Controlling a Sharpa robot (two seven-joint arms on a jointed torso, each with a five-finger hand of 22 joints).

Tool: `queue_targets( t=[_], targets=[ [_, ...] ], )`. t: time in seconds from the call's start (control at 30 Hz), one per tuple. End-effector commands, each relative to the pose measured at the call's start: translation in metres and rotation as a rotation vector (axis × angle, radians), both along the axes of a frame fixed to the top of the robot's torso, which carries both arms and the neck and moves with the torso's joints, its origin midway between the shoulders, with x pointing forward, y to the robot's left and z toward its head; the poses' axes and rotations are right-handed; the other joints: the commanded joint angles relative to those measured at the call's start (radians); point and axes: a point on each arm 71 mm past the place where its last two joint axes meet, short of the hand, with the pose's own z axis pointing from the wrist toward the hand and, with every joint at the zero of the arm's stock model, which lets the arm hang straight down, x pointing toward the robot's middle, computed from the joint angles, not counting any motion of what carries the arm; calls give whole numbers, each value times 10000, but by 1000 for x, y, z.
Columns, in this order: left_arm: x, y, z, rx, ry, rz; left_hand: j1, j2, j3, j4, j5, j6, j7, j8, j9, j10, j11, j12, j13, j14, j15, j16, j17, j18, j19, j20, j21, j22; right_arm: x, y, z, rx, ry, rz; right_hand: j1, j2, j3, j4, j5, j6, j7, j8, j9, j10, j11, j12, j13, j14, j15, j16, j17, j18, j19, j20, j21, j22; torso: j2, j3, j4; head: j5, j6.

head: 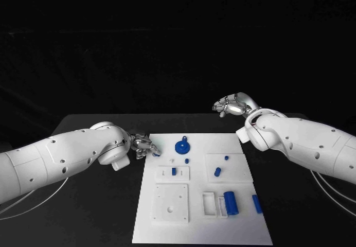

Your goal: Assemble the parts on the task board

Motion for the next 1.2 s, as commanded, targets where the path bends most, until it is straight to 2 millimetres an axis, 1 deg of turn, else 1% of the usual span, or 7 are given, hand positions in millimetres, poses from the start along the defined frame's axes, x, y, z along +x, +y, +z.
queue_targets(
  t=[0.03,0.1,0.33,0.47,0.97,1.07,1.2],
  targets=[
    [-10,-4,0,-389,389,-2,-58,-38,102,-18,335,915,-396,297,333,101,-36,130,63,248,-142,110,38,-165,132,-1137,80,152,0,1,0,22,35,134,-32,95,-22,15,62,-91,7,41,-12,-78,-27,67,-13,-57,-1,44,-16,138,-58,-2,-60,10,-1,6,-4,23,-9],
    [-14,-5,1,-429,364,-77,-100,-50,126,-34,522,934,-427,382,380,110,-66,216,103,288,-184,177,61,-157,187,-1156,127,173,0,1,0,19,39,125,-30,97,-21,14,65,-91,7,41,-13,-79,-27,69,-17,-58,-1,44,-17,138,-58,-3,-60,11,-1,5,-1,35,-10],
    [-28,-8,3,-593,79,-105,-212,-55,187,-60,765,992,-491,602,481,99,-128,391,169,345,-246,296,91,-138,266,-1192,212,192,0,1,0,16,61,134,-27,96,-20,13,78,-94,7,41,-16,-84,-26,75,-29,-61,-1,46,-21,138,-61,-5,-63,12,2,0,3,53,-18],
    [-39,-14,3,-492,-170,-257,-347,-58,212,-79,1405,1040,-546,839,585,113,-184,573,220,445,-303,434,122,-105,388,-1227,336,204,0,1,-1,13,82,148,-25,96,-19,12,86,-96,7,41,-17,-87,-26,78,-36,-63,-1,47,-23,138,-63,-5,-65,12,12,0,-6,56,-26],
    [-59,-28,-2,305,-821,-957,-486,-57,282,-140,1750,1025,-614,1158,690,119,-246,805,212,545,-377,593,129,-40,501,-1246,487,199,0,0,-1,1,128,162,-22,90,-16,15,116,-107,10,40,-25,-101,-23,91,-67,-75,3,48,-33,137,-71,-5,-73,15,10,12,-12,108,-106],
    [-62,-28,-4,467,-835,-1058,-523,-67,333,-166,2152,1016,-629,1251,697,97,-261,883,197,546,-385,641,124,-20,508,-1241,530,196,0,0,-2,0,148,168,-20,90,-13,18,132,-110,11,40,-27,-105,-21,96,-76,-78,4,50,-36,138,-73,-5,-75,16,10,12,-9,110,-98],
    [-64,-28,-7,646,-901,-1152,-542,-51,339,-160,2197,1010,-631,1271,696,92,-262,900,191,545,-386,651,121,-17,511,-1239,541,195,0,0,-4,-5,170,186,-13,90,-6,22,181,-114,13,42,-32,-112,-18,110,-100,-83,6,54,-43,137,-76,-4,-79,19,6,16,-5,136,-128]
  ],
)
